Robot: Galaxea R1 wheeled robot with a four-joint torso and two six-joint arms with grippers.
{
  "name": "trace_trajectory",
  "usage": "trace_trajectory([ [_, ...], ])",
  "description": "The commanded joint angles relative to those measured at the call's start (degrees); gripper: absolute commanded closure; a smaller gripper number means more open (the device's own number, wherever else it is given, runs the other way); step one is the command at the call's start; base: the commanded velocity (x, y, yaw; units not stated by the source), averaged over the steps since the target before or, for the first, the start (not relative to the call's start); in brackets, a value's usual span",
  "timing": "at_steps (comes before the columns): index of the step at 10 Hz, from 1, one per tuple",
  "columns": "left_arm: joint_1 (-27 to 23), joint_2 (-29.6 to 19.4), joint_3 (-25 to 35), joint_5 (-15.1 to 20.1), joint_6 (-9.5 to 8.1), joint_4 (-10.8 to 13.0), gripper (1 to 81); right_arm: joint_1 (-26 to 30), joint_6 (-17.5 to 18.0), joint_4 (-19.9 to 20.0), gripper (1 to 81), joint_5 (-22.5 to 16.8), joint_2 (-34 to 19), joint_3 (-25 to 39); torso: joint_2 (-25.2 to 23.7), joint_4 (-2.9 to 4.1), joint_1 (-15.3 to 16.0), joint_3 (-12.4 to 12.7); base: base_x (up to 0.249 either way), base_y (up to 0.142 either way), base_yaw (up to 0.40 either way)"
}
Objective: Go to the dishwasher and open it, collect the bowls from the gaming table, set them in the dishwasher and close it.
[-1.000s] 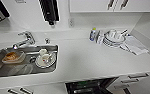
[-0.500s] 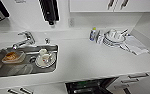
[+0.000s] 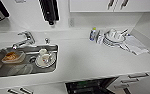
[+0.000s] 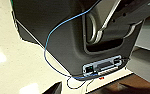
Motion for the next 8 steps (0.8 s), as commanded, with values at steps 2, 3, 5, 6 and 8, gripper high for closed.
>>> trace_trajectory([
  [2,1.9,0.1,0.1,3.5,0.42,0.6,1.0,9.7,6.4,-0.5,1.0,6.7,-9.1,4.9,0.0,0.0,0.0,0.0,0.0,0.0,0.0],
  [3,1.9,0.5,0.1,3.5,0.42,0.7,1.0,9.4,6.6,-0.7,1.0,7.0,-10.9,6.3,0.0,0.0,0.0,0.0,0.0,0.0,0.0],
  [5,1.7,0.9,0.1,3.6,0.51,0.8,1.0,6.2,6.9,-2.1,1.0,7.6,-10.1,3.3,0.0,0.0,0.0,0.0,0.0,0.0,0.0],
  [6,1.7,0.9,0.1,3.6,0.51,0.8,1.0,4.7,8.0,-2.5,1.0,9.9,-9.1,1.3,0.0,0.0,0.0,0.0,0.0,0.0,0.0],
  [8,1.7,0.6,0.1,4.0,0.51,0.7,1.0,0.6,8.4,-10.2,1.0,12.1,-7.1,-1.8,0.0,0.0,0.0,0.0,0.0,0.0,0.0],
])
